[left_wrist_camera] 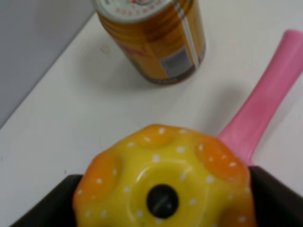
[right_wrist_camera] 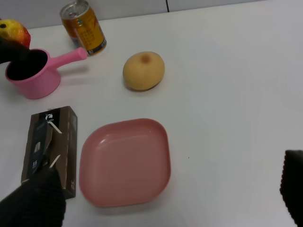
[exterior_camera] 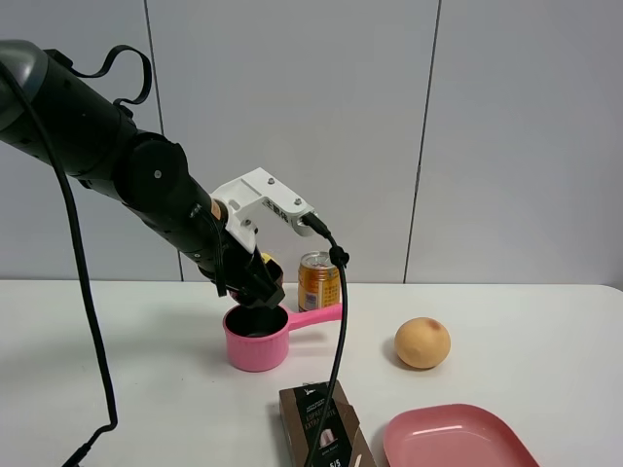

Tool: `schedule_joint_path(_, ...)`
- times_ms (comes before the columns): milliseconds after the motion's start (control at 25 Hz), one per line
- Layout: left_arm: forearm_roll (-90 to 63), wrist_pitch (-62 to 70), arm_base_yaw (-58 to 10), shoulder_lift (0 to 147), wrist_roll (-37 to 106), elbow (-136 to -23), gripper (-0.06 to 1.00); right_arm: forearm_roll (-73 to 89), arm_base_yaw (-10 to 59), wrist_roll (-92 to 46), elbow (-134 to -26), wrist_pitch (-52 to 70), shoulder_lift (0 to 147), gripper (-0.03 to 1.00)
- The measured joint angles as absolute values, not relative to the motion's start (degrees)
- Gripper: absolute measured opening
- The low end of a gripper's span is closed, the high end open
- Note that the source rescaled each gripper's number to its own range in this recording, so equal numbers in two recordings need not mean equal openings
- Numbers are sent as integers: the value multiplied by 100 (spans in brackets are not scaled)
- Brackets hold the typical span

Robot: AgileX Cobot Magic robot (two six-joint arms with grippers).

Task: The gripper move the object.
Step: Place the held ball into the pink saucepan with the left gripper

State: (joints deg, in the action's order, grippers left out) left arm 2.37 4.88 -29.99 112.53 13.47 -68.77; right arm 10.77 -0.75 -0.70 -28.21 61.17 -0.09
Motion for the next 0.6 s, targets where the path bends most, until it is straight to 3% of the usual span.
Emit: schedule_joint_path(600,333,395,-2928,11349,1347,-6877,0,1077,-75,-70,-2821,6117,-9,100)
